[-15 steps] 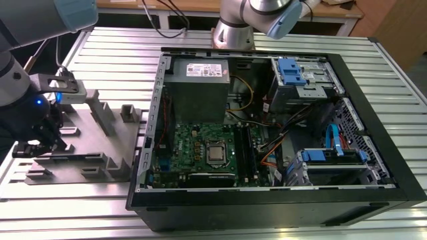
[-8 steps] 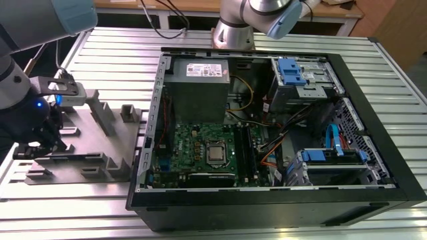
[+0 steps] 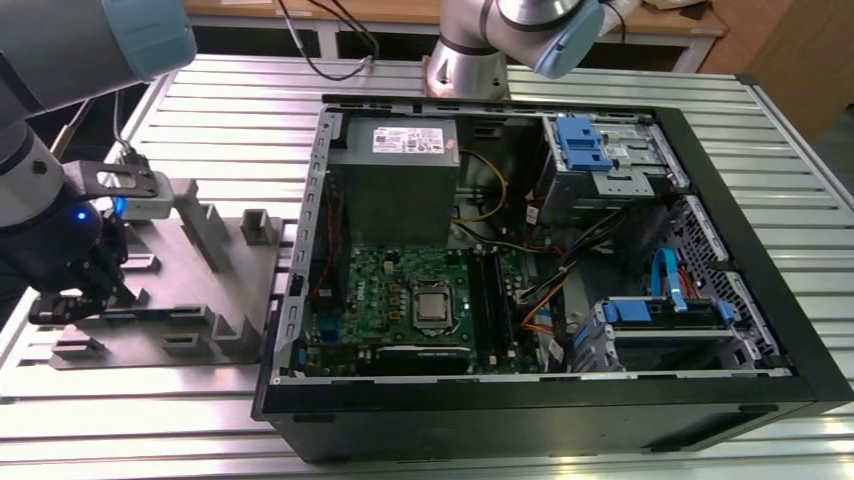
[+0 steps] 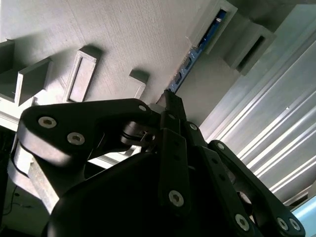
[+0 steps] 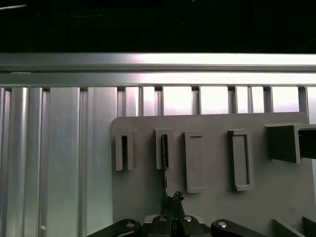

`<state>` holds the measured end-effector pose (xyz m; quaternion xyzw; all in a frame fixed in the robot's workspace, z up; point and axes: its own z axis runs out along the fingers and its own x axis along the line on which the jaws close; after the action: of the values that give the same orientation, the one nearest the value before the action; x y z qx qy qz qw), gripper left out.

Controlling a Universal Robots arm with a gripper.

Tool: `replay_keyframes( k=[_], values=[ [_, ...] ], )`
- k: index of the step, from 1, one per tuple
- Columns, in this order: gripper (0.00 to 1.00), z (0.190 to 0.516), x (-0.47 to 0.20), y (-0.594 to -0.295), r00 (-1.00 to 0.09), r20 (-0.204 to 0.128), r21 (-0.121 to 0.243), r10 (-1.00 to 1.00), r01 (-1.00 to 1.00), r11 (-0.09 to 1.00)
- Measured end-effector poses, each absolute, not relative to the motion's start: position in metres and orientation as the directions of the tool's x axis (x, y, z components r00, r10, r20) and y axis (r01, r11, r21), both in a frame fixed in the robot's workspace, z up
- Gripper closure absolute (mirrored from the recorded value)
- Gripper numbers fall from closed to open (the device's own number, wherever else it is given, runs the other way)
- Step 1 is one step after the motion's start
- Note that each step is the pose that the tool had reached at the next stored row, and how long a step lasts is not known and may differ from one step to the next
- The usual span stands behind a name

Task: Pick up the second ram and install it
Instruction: 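Pick up the second ram and move it above second insertion slot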

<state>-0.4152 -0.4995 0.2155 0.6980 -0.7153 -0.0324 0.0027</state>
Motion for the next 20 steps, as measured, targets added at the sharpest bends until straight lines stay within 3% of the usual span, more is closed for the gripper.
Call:
replay_keyframes(
  k=[13, 14, 15, 17, 20],
  values=[
    [0.92, 0.2149, -0.4152, -0.5014, -0.023, -0.041, 0.050, -0.999, -0.999, 0.021],
    [0.80, 0.2149, -0.4152, -0.5014, -0.023, -0.041, 0.050, -0.999, -0.999, 0.021],
    [0.80, 0.2149, -0.4152, -0.5014, -0.023, -0.041, 0.050, -0.999, -0.999, 0.021],
    [0.67, 0.2149, -0.4152, -0.5014, -0.023, -0.040, 0.050, -0.999, -0.999, 0.021],
    [0.61, 0.2149, -0.4152, -0.5014, -0.023, -0.040, 0.050, -0.999, -0.999, 0.021]
  ],
)
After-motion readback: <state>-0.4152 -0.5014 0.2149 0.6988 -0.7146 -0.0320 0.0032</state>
